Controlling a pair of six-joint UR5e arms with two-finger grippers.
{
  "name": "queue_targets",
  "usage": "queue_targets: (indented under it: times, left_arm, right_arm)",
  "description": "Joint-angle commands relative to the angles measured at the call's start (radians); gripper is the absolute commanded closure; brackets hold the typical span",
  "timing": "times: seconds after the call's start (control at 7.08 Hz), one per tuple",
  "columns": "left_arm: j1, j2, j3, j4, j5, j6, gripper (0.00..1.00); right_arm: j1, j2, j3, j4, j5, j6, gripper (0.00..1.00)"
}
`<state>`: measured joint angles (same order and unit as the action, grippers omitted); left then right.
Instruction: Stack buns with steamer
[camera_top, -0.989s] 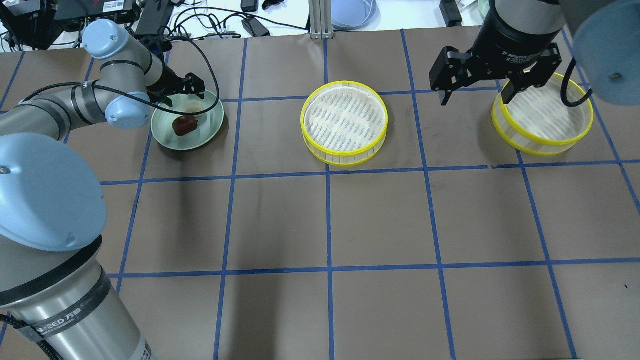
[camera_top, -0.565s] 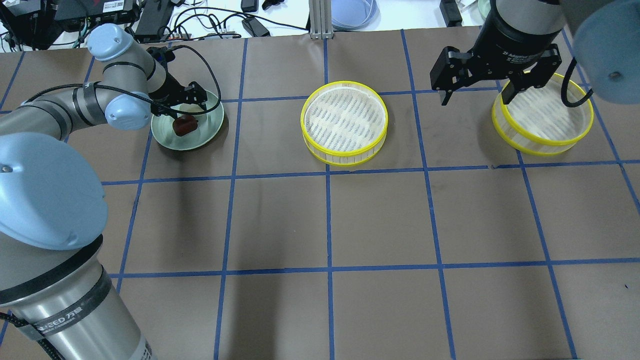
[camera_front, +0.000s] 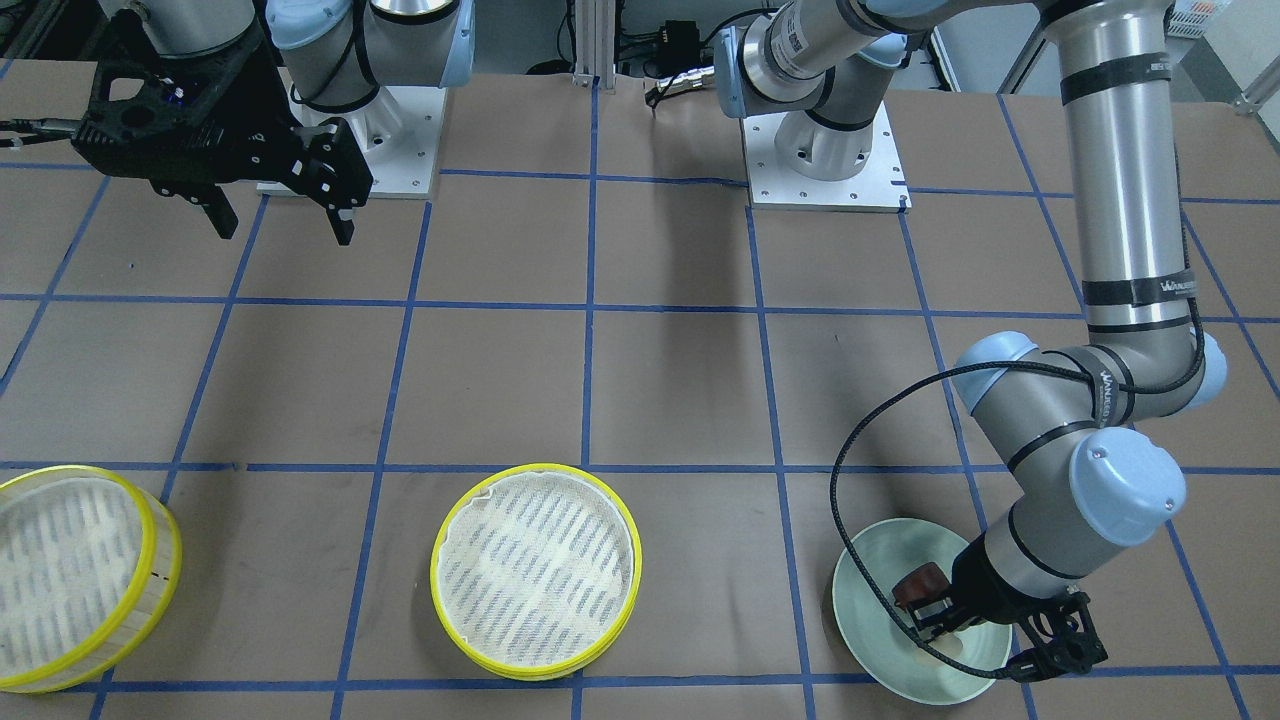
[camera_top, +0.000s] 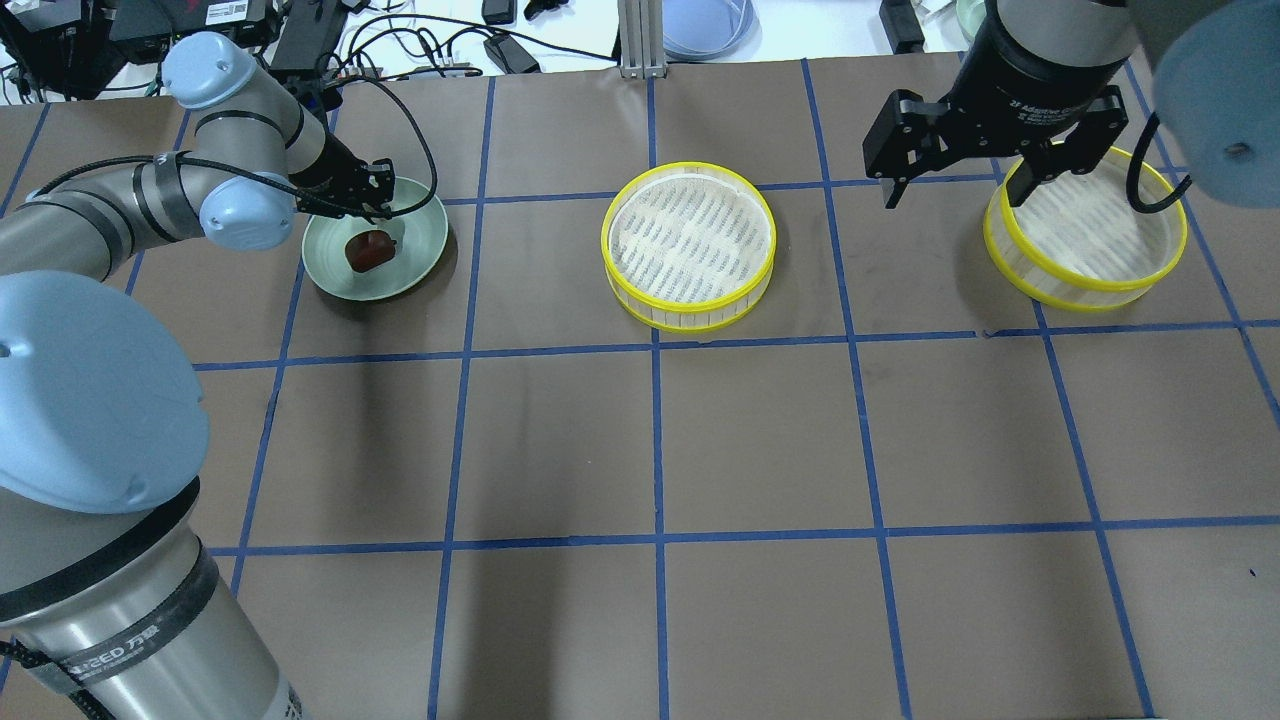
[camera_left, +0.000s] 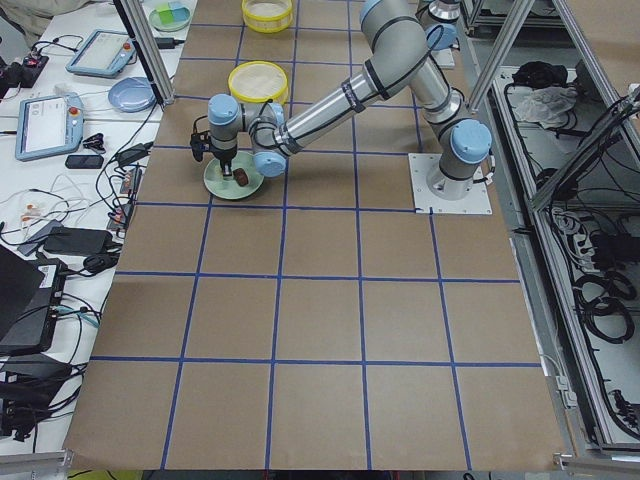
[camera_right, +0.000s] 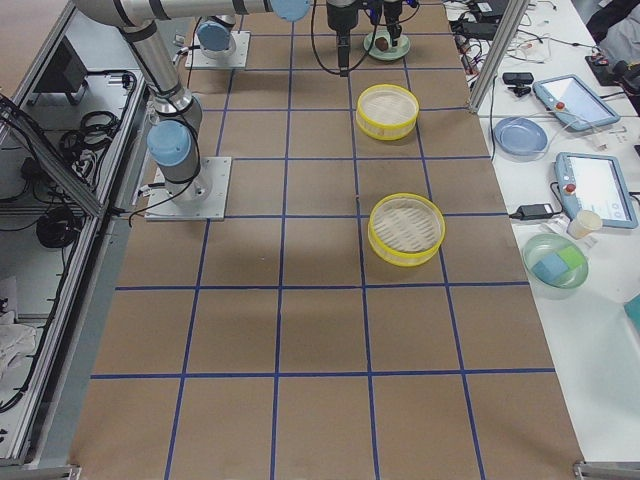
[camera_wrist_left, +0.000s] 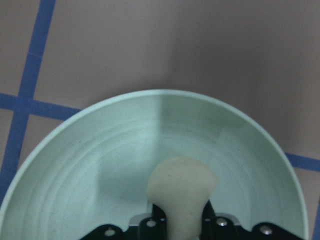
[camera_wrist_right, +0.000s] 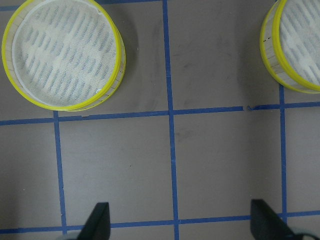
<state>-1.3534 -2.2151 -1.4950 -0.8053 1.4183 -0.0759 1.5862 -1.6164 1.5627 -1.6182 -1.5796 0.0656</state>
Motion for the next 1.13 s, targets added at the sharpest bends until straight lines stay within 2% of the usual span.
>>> queue_targets:
  times: [0.0, 0.14, 0.42, 0.71, 0.99]
  left_arm:
    - [-0.054, 0.073, 0.002, 0.012, -0.004, -0.222, 1.0]
    - [-0.131, 0.103, 0.002, 0.029, -0.001, -0.405, 1.0]
    - [-0.255, 0.101, -0.007, 0.179, -0.037, -0.794, 1.0]
    - [-0.32, 0.069, -0.014, 0.3, -0.155, -1.064, 1.0]
    - [-0.372, 0.043, -0.053, 0.391, -0.209, -1.241, 1.0]
  right_arm:
    - [0.0, -0.002, -0.001, -0.002, 0.001, 0.028, 0.0]
    - [0.0, 0.0, -0.001, -0.003, 0.007, 0.028, 0.0]
    - [-0.002, 0.001, 0.0, -0.002, 0.006, 0.026, 0.0]
    - [-0.017, 0.003, 0.0, -0.002, 0.004, 0.016, 0.0]
    - [-0.02, -0.002, -0.001, 0.003, 0.007, 0.011, 0.0]
